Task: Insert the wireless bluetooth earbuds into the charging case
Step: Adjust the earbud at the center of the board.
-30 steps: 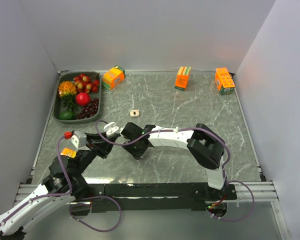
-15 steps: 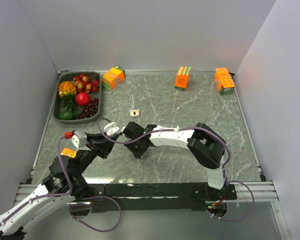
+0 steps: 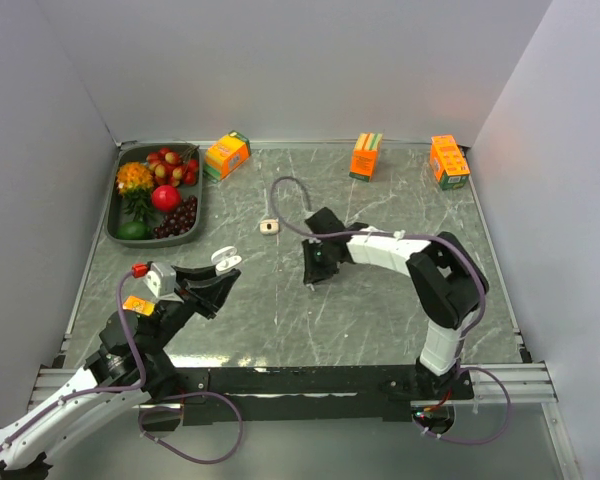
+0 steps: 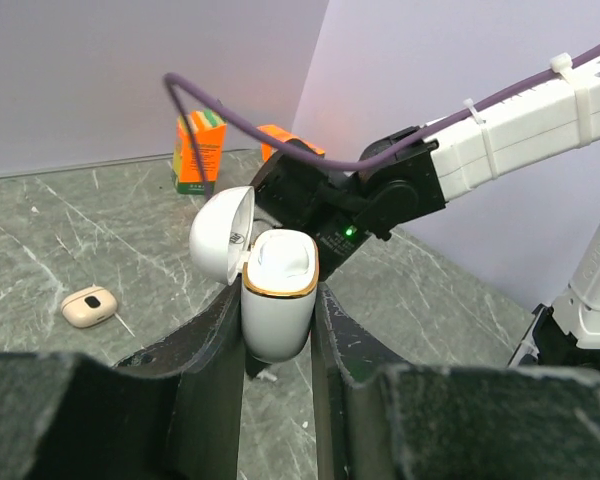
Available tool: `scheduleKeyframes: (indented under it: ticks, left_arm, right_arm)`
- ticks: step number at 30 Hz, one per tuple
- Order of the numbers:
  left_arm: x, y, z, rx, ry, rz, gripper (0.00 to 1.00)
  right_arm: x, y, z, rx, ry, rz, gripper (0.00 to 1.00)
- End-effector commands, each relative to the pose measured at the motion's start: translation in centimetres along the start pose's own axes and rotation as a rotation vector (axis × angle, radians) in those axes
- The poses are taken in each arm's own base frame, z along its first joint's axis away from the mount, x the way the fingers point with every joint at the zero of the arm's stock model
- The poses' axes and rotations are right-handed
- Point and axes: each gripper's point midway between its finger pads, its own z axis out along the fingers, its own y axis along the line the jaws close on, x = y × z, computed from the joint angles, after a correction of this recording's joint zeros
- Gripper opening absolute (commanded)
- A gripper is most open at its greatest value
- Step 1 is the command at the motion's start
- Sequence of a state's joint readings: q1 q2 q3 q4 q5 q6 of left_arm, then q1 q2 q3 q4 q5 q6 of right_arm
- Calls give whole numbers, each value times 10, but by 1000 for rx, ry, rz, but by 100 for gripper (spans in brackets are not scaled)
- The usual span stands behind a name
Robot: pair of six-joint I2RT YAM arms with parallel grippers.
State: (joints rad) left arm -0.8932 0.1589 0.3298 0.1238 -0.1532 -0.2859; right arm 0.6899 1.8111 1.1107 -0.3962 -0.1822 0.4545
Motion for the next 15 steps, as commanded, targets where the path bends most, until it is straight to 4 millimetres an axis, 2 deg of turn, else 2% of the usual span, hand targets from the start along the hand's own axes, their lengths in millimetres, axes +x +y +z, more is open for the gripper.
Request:
scheduleKeyframes:
  ticks: [1,7,10,11,15]
  left_arm:
    - [-26,-7,1,17,-80,-24,1]
    - [-25,-7,1,17,-77,-27,1]
    - [-26,-6,0,13,-79,-26,1]
    - [-27,-6,0,11,-82,-27,1]
    - [-27,-6,0,13,-86,-27,1]
  right_arm:
    - [-41,-15,-25,-16,-166,264,15]
    - [-59,-43,-22,57,-209,432,14]
    - [-64,-45,-21,67,-212,463,18]
    - [-61,-47,-20,83,-200,464,24]
    - [-60,-52,-18,113,-190,459,38]
